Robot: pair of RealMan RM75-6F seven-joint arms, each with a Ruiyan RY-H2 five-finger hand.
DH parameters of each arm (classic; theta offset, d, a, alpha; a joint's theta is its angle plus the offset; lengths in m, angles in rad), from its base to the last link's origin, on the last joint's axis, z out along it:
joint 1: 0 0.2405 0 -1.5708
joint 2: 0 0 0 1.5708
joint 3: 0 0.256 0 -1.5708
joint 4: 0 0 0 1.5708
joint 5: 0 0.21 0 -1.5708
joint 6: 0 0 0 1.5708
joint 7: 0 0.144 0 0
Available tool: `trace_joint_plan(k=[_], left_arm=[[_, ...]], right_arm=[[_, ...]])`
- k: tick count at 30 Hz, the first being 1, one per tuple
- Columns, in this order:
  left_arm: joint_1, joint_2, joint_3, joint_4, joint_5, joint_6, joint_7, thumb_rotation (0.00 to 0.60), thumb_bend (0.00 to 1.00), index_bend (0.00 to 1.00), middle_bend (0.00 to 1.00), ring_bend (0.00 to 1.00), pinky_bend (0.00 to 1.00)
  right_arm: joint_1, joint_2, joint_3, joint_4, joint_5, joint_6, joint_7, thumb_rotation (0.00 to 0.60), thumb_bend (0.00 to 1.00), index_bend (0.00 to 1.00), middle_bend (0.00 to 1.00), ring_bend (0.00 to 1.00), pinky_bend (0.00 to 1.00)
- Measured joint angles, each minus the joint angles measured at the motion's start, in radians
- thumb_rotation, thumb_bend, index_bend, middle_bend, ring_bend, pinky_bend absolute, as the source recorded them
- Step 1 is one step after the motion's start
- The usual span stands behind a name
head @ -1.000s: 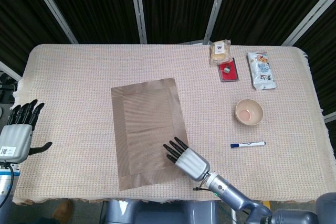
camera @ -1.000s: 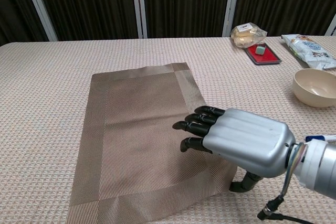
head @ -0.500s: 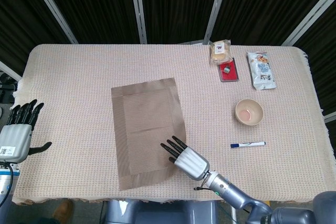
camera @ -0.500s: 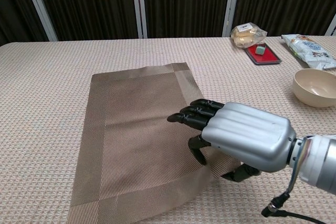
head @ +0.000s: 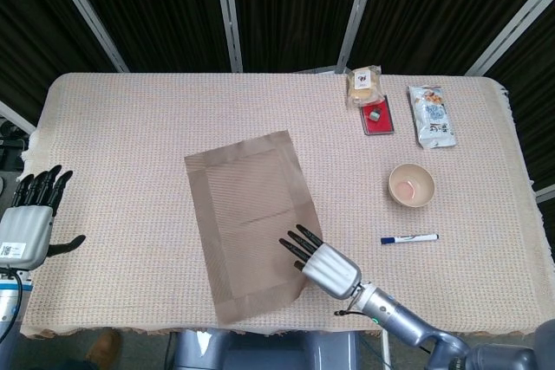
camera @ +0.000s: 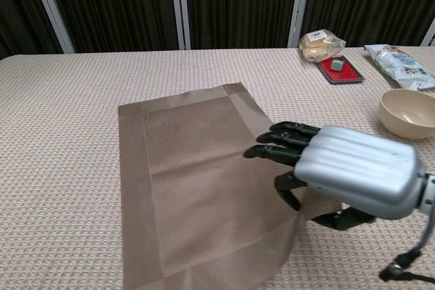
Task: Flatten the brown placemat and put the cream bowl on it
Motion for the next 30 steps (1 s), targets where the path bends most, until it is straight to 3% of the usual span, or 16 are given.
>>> trace_joint_plan(k=[6,11,19,26,27,28,29,30], left_arm=[[0.0,-0.005,0.002,-0.003,0.003,0.001,0.012,0.6,0.0,0.0,0.0,0.0,0.0],[-0.002,-0.011,0.003,-0.005,0.004,0.0,0.024,0.6,0.0,0.0,0.0,0.0,0.0],[-0.003,-0.018,0.002,0.0,-0.004,-0.001,0.034,0.6,0.0,0.0,0.0,0.0,0.0],[-0.006,-0.017,-0.006,0.014,-0.026,-0.007,0.025,0.6,0.0,0.0,0.0,0.0,0.0],[-0.006,-0.016,-0.007,0.016,-0.029,-0.009,0.024,0.6,0.0,0.0,0.0,0.0,0.0],[-0.006,-0.016,-0.008,0.018,-0.033,-0.01,0.023,0.6,0.0,0.0,0.0,0.0,0.0],[-0.007,-0.015,-0.01,0.022,-0.04,-0.011,0.021,0.6,0.0,0.0,0.0,0.0,0.0],[-0.007,-0.015,-0.012,0.025,-0.045,-0.013,0.02,0.6,0.0,0.0,0.0,0.0,0.0]], right_arm=[[-0.015,0.146,-0.072,0.009,-0.129,0.073,-0.013,0.6,0.43,0.92,0.06,0.0,0.0],[0.003,0.232,-0.082,0.064,-0.226,0.106,-0.089,0.6,0.43,0.92,0.06,0.0,0.0],[0.136,0.278,0.007,0.191,-0.273,0.046,-0.144,0.6,0.4,0.92,0.07,0.0,0.0],[0.256,0.255,0.075,0.303,-0.283,-0.032,-0.147,0.6,0.34,0.9,0.05,0.0,0.0],[0.271,0.245,0.082,0.327,-0.285,-0.036,-0.142,0.6,0.33,0.88,0.04,0.0,0.0],[0.279,0.238,0.087,0.346,-0.286,-0.037,-0.139,0.6,0.31,0.73,0.04,0.0,0.0],[0.287,0.23,0.091,0.366,-0.288,-0.037,-0.137,0.6,0.31,0.46,0.03,0.0,0.0],[0.299,0.219,0.096,0.395,-0.291,-0.038,-0.135,0.6,0.3,0.28,0.03,0.0,0.0]])
